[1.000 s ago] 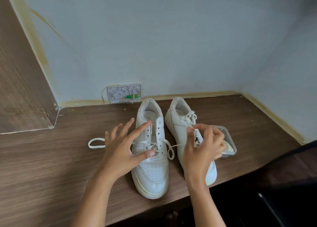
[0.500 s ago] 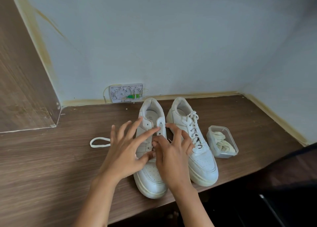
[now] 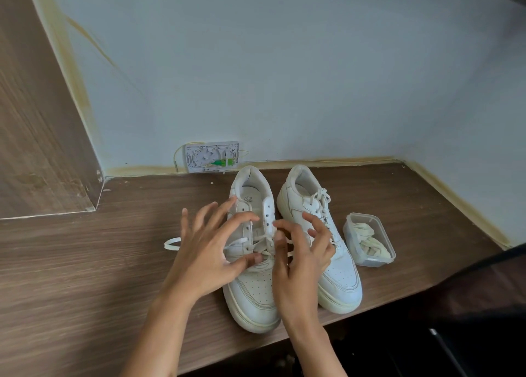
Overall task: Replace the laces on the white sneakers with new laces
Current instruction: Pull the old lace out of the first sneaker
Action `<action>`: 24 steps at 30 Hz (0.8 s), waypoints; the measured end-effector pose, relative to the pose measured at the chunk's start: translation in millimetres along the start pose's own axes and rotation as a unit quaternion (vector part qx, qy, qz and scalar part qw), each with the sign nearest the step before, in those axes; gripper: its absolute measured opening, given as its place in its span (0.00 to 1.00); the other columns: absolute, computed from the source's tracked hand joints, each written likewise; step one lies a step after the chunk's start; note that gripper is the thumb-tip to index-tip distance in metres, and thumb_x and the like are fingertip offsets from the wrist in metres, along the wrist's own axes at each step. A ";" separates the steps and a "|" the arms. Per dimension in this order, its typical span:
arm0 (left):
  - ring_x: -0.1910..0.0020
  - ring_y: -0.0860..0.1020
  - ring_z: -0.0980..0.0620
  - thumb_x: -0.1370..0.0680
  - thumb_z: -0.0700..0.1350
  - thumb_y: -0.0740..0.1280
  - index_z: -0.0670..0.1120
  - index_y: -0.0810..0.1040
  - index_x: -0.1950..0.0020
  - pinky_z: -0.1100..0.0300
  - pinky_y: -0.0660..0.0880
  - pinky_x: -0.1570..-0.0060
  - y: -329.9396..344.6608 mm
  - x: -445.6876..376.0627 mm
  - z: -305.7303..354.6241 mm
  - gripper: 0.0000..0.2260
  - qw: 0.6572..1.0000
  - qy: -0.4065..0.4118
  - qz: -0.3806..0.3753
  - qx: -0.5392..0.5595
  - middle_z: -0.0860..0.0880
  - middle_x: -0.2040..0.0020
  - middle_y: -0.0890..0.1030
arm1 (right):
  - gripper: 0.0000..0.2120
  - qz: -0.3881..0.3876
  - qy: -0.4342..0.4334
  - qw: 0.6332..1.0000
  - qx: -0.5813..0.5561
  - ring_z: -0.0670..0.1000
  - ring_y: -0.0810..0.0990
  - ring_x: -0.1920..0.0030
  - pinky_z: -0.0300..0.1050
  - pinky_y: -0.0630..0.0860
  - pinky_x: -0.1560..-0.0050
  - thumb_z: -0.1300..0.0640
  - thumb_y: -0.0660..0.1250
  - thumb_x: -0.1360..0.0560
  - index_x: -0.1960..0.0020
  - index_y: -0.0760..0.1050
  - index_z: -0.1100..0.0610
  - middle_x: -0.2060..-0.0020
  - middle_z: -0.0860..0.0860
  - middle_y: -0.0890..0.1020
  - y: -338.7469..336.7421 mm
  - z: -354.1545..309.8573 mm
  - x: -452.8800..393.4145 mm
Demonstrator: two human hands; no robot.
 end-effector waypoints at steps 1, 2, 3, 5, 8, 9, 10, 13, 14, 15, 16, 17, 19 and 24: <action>0.24 0.56 0.49 0.35 0.80 0.54 0.72 0.60 0.32 0.33 0.45 0.27 -0.4 0.3 -0.9 0.33 1.000 -0.003 -0.005 0.000 0.62 0.22 0.56 | 0.09 -0.011 -0.024 0.999 0.020 0.52 0.60 0.34 0.49 0.62 0.38 0.52 0.60 0.18 0.43 0.76 0.41 0.30 0.44 0.60 -0.4 -2.7 -0.7; 0.24 0.56 0.49 0.35 0.81 0.52 0.73 0.58 0.31 0.33 0.46 0.27 -0.7 0.6 -1.6 0.34 1.000 -0.005 -0.009 -0.001 0.63 0.22 0.55 | 0.10 -0.028 -0.047 0.997 0.046 0.53 0.59 0.33 0.49 0.60 0.37 0.51 0.61 0.19 0.43 0.76 0.39 0.29 0.45 0.60 0.8 -4.1 -1.1; 0.24 0.56 0.49 0.35 0.81 0.51 0.74 0.57 0.31 0.33 0.46 0.27 -1.1 1.1 -2.1 0.34 1.000 -0.005 -0.012 -0.002 0.63 0.22 0.55 | 0.10 -0.046 -0.067 0.994 0.074 0.54 0.58 0.32 0.50 0.60 0.37 0.50 0.63 0.21 0.43 0.76 0.39 0.28 0.47 0.60 2.8 -4.2 -0.7; 0.24 0.56 0.49 0.35 0.79 0.54 0.76 0.55 0.31 0.32 0.46 0.27 -1.5 1.3 -1.9 0.32 1.000 -0.003 -0.016 -0.003 0.64 0.22 0.55 | 0.11 -0.072 -0.090 0.985 0.126 0.57 0.58 0.31 0.56 0.62 0.36 0.52 0.66 0.24 0.44 0.75 0.39 0.27 0.49 0.60 8.3 -1.8 0.0; 0.24 0.55 0.48 0.35 0.79 0.54 0.79 0.54 0.31 0.33 0.46 0.27 -1.5 1.3 -1.7 0.31 1.000 0.000 -0.015 -0.003 0.63 0.22 0.54 | 0.09 -0.079 -0.089 0.984 0.130 0.58 0.57 0.31 0.60 0.63 0.36 0.55 0.69 0.25 0.48 0.76 0.42 0.27 0.51 0.62 12.5 1.9 -1.7; 0.24 0.55 0.48 0.35 0.80 0.53 0.79 0.55 0.31 0.33 0.46 0.27 -1.7 1.4 -2.0 0.32 1.000 0.000 -0.012 0.000 0.62 0.22 0.54 | 0.08 -0.073 -0.087 0.986 0.123 0.57 0.57 0.31 0.58 0.62 0.36 0.56 0.69 0.24 0.50 0.76 0.43 0.28 0.50 0.63 12.8 2.4 -2.2; 0.24 0.55 0.48 0.35 0.81 0.52 0.78 0.56 0.31 0.33 0.46 0.27 -1.8 1.5 -2.3 0.32 1.000 -0.002 -0.009 0.003 0.62 0.22 0.55 | 0.08 -0.064 -0.080 0.989 0.111 0.55 0.57 0.31 0.56 0.61 0.36 0.57 0.69 0.24 0.52 0.77 0.43 0.29 0.49 0.64 12.6 2.6 -2.4; 0.23 0.54 0.48 0.36 0.82 0.53 0.78 0.58 0.32 0.33 0.46 0.27 -2.4 1.4 -3.2 0.32 1.000 -0.004 -0.008 0.004 0.61 0.21 0.54 | 0.13 0.012 -0.004 1.000 0.021 0.46 0.60 0.38 0.51 0.62 0.40 0.65 0.64 0.24 0.54 0.76 0.46 0.34 0.44 0.65 6.1 5.3 -4.8; 0.23 0.54 0.48 0.36 0.82 0.54 0.79 0.58 0.32 0.33 0.45 0.27 -2.1 1.3 -3.5 0.32 1.000 -0.004 -0.011 0.002 0.61 0.21 0.53 | 0.13 0.044 0.037 0.998 -0.021 0.42 0.61 0.40 0.51 0.64 0.40 0.65 0.63 0.22 0.54 0.75 0.46 0.36 0.44 0.65 1.5 8.4 -6.8; 0.23 0.53 0.48 0.36 0.82 0.54 0.79 0.57 0.33 0.34 0.45 0.27 -2.0 1.1 -3.8 0.32 1.000 -0.004 -0.013 0.001 0.61 0.21 0.53 | 0.12 0.070 0.074 0.993 -0.062 0.37 0.60 0.41 0.54 0.66 0.39 0.62 0.61 0.20 0.55 0.75 0.46 0.38 0.43 0.65 -3.0 12.7 -9.1; 0.23 0.52 0.48 0.36 0.81 0.54 0.80 0.56 0.33 0.34 0.44 0.26 -1.9 1.2 -4.1 0.31 1.000 -0.004 -0.014 0.001 0.62 0.21 0.52 | 0.11 0.089 0.101 0.987 -0.091 0.32 0.58 0.41 0.58 0.67 0.38 0.59 0.61 0.19 0.55 0.74 0.45 0.39 0.44 0.65 -7.2 16.6 -11.6; 0.23 0.52 0.49 0.36 0.81 0.55 0.80 0.56 0.33 0.34 0.44 0.26 -1.5 1.0 -4.2 0.31 1.000 -0.005 -0.016 0.002 0.62 0.21 0.51 | 0.09 0.098 0.117 0.983 -0.101 0.28 0.57 0.41 0.61 0.67 0.37 0.56 0.60 0.18 0.55 0.73 0.45 0.40 0.44 0.65 -10.3 19.3 -13.5; 0.23 0.51 0.49 0.36 0.80 0.55 0.80 0.56 0.33 0.34 0.43 0.26 -0.8 1.2 -4.5 0.31 1.000 -0.006 -0.019 0.005 0.63 0.22 0.51 | 0.07 0.101 0.113 0.984 -0.091 0.26 0.55 0.41 0.62 0.68 0.37 0.56 0.60 0.18 0.53 0.73 0.46 0.40 0.45 0.65 -12.4 18.6 -13.3; 0.23 0.52 0.49 0.36 0.81 0.56 0.80 0.57 0.33 0.35 0.44 0.26 -1.0 0.7 -4.5 0.31 1.000 -0.008 -0.017 0.009 0.62 0.22 0.52 | 0.09 0.060 -0.017 0.998 -0.016 0.46 0.61 0.37 0.43 0.61 0.39 0.54 0.61 0.18 0.41 0.75 0.43 0.33 0.44 0.64 -11.5 -0.4 -8.1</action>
Point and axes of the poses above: each hand's wrist, its own x-axis away from the middle knuckle, its own y-axis out of the palm, z = x × y, the point moved 3 cm from there along -x, towards the middle knuckle
